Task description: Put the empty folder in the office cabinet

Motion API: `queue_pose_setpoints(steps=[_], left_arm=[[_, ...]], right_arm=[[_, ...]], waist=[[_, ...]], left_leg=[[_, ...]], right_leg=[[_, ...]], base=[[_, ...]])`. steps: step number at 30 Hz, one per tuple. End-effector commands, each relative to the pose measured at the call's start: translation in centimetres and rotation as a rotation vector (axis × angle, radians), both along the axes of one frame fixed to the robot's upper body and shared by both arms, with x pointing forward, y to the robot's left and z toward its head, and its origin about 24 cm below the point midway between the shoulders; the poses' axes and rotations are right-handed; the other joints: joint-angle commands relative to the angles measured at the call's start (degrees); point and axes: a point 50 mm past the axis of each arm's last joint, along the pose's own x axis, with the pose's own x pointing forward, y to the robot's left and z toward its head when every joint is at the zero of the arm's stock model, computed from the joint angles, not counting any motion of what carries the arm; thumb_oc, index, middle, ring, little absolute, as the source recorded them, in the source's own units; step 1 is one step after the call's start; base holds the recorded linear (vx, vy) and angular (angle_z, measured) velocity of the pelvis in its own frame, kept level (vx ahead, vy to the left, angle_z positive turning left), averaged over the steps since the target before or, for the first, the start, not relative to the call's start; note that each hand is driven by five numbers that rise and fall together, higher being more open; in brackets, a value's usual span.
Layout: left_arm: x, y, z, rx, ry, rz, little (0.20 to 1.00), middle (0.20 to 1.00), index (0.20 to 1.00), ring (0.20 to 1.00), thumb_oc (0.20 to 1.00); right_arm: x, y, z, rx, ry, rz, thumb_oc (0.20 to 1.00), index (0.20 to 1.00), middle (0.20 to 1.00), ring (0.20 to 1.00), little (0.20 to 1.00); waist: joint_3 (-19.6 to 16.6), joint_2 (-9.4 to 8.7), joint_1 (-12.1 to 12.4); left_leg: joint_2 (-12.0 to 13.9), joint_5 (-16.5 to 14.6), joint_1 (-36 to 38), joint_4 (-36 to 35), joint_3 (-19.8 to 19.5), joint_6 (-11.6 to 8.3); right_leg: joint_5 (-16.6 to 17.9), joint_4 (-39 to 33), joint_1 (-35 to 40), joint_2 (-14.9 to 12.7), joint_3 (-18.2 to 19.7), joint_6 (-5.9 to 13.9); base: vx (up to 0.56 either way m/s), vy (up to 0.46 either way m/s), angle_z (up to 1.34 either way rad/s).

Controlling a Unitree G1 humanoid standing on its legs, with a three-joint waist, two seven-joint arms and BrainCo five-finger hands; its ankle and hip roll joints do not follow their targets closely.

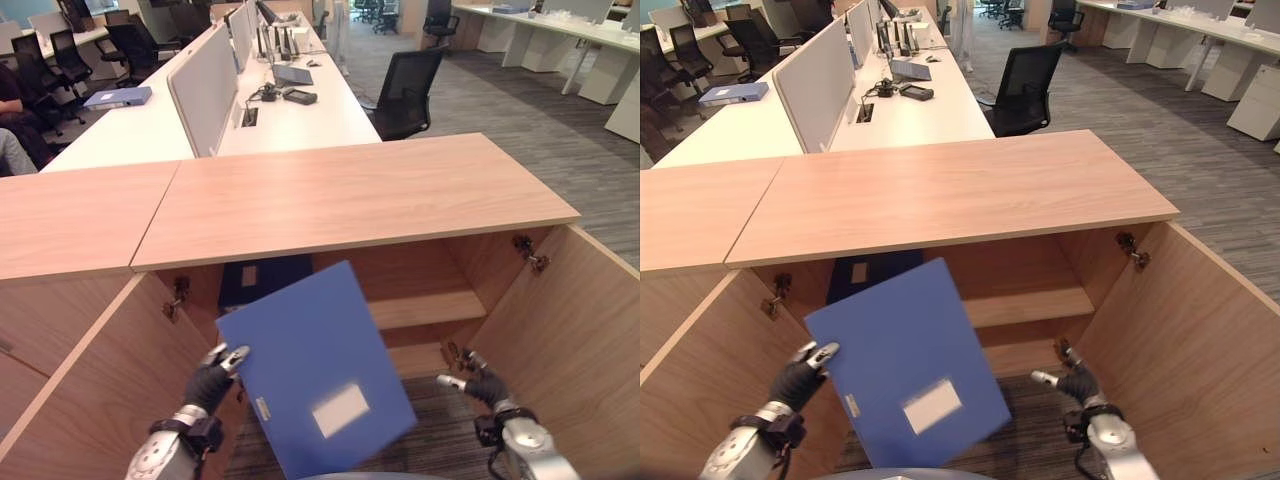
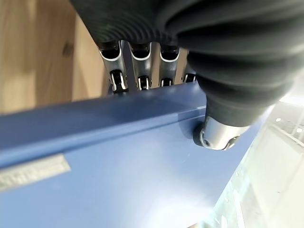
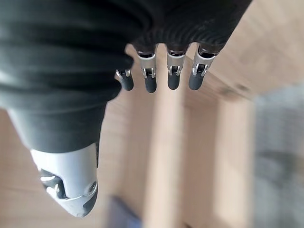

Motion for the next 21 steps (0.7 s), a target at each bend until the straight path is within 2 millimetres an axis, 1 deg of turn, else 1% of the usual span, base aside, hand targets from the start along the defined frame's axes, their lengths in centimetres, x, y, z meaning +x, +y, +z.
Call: queue_pose_setpoints(steps=[1, 2, 3, 5, 7, 9, 11, 14, 15, 16, 17, 21], left_arm=[[0.9, 1.0, 2.0, 0.158, -0.132, 0.009, 0.2, 0.2, 0.2, 0.2, 0.2], [1.1, 1.5, 2.3, 0.187, -0.147, 0.042, 0.2, 0.2, 0.2, 0.2, 0.2], [1.1, 1.5, 2.3, 0.188, -0.147, 0.042, 0.2, 0.2, 0.2, 0.2, 0.2], [1.1, 2.1, 2.7, 0.222, -0.166, 0.085, 0.2, 0.2, 0.2, 0.2, 0.2], [1.2, 2.2, 2.8, 0.231, -0.17, 0.094, 0.2, 0.2, 0.2, 0.2, 0.2], [1.2, 2.5, 3.0, 0.235, -0.182, 0.11, 0.2, 0.2, 0.2, 0.2, 0.2], [1.4, 2.4, 3.0, 0.231, -0.19, 0.114, 0.2, 0.2, 0.2, 0.2, 0.2], [1.7, 2.3, 3.5, 0.23, -0.222, 0.104, 0.2, 0.2, 0.2, 0.2, 0.2], [1.9, 2.2, 3.7, 0.23, -0.235, 0.098, 0.2, 0.2, 0.2, 0.2, 0.2], [2.4, 1.9, 4.1, 0.226, -0.264, 0.089, 0.2, 0.2, 0.2, 0.2, 0.2], [2.4, 1.9, 4.1, 0.226, -0.264, 0.089, 0.2, 0.2, 0.2, 0.2, 0.2], [3.2, 1.1, 4.9, 0.201, -0.319, 0.075, 0.2, 0.2, 0.2, 0.2, 0.2]], right_arm=[[2.5, -0.3, 3.6, -0.022, -0.196, 0.03, 1.0, 1.0, 1.0, 1.0, 1.0], [2.8, -0.5, 4.6, -0.04, -0.241, 0.025, 1.0, 1.0, 1.0, 1.0, 1.0], [2.8, -0.5, 4.6, -0.04, -0.241, 0.025, 1.0, 1.0, 1.0, 1.0, 1.0], [3.1, -0.3, 6.0, -0.029, -0.312, 0.025, 1.0, 1.0, 1.0, 1.0, 1.0], [3.2, 0.0, 6.4, -0.015, -0.332, 0.037, 1.0, 1.0, 1.0, 1.0, 1.0], [3.3, 0.6, 7.1, 0.038, -0.37, 0.068, 1.0, 1.0, 1.0, 1.0, 1.0], [3.4, 1.4, 7.4, 0.087, -0.383, 0.115, 1.0, 1.0, 1.0, 1.0, 1.0], [3.6, 2.9, 7.4, 0.167, -0.375, 0.21, 1.0, 1.0, 1.0, 1.0, 1.0], [3.7, 3.5, 7.2, 0.2, -0.36, 0.243, 1.0, 1.0, 1.0, 1.0, 1.0], [4.0, 4.7, 6.5, 0.234, -0.323, 0.295, 1.0, 1.0, 1.0, 1.0, 1.0], [4.0, 4.7, 6.5, 0.234, -0.323, 0.296, 1.0, 1.0, 1.0, 1.0, 1.0], [4.3, 7.7, 5.8, 0.348, -0.268, 0.423, 1.0, 1.0, 1.0, 1.0, 1.0]], waist=[[-0.52, -2.57, 0.74], [-0.49, -2.66, 0.79], [-0.47, -2.65, 0.79], [-0.35, -2.8, 0.87], [-0.27, -2.87, 0.9], [-0.15, -3.01, 0.95], [-0.11, -3.14, 1.11], [0.02, -3.38, 1.47], [0.01, -3.48, 1.62], [-0.05, -3.63, 1.92], [-0.02, -3.64, 1.88], [0.06, -3.84, 2.34]], left_leg=[[-1.43, -6.95, 1.35, 0.7, -2.03, 2.01], [-1.41, -6.94, 1.31, 0.7, -2.05, 2.02], [-1.41, -6.94, 1.31, 0.7, -2.05, 2.01], [-1.32, -6.88, 1.23, 0.7, -2.13, 2.03], [-1.31, -6.82, 1.19, 0.7, -2.19, 2.02], [-1.32, -6.78, 1.13, 0.7, -2.23, 1.97], [-1.26, -6.72, 1.08, 0.7, -2.24, 1.91], [-1.25, -6.57, 0.99, 0.7, -2.3, 1.78], [-1.24, -6.55, 0.98, 0.7, -2.34, 1.73], [-1.24, -6.51, 0.96, 0.7, -2.43, 1.67], [-1.25, -6.5, 0.96, 0.7, -2.44, 1.67], [-1.24, -6.36, 0.78, 0.7, -2.46, 1.53]], right_leg=[[-0.22, 0.36, -2.07, -2.43, -0.83, 4.33], [-0.27, 0.36, -2.05, -2.41, -0.85, 4.26], [-0.27, 0.36, -2.05, -2.41, -0.85, 4.26], [-0.31, 0.36, -2.1, -2.37, -0.76, 4.1], [-0.26, 0.36, -2.1, -2.37, -0.7, 4.04], [-0.32, 0.36, -2.14, -2.34, -0.67, 3.96], [-0.34, 0.36, -2.16, -2.33, -0.69, 3.9], [-0.28, 0.36, -2.17, -2.34, -0.75, 3.88], [-0.26, 0.36, -2.19, -2.32, -0.74, 3.88], [-0.24, 0.36, -2.15, -2.32, -0.82, 3.85], [-0.24, 0.36, -2.15, -2.32, -0.82, 3.84], [-0.28, 0.36, -2.24, -2.3, -1.05, 3.76]], base=[[0.0, 0.0, 0.0], [0.0, 0.0, 0.0], [0.0, 0.0, 0.0], [0.0, 0.0, 0.0], [0.0, -0.006, -0.02], [0.0, -0.008, -0.02], [0.0, 0.0, 0.0], [0.0, 0.0, 0.0], [0.0, 0.0, 0.0], [0.0, 0.0, 0.0], [0.0, 0.0, 0.0], [0.0, 0.0, 0.0]])
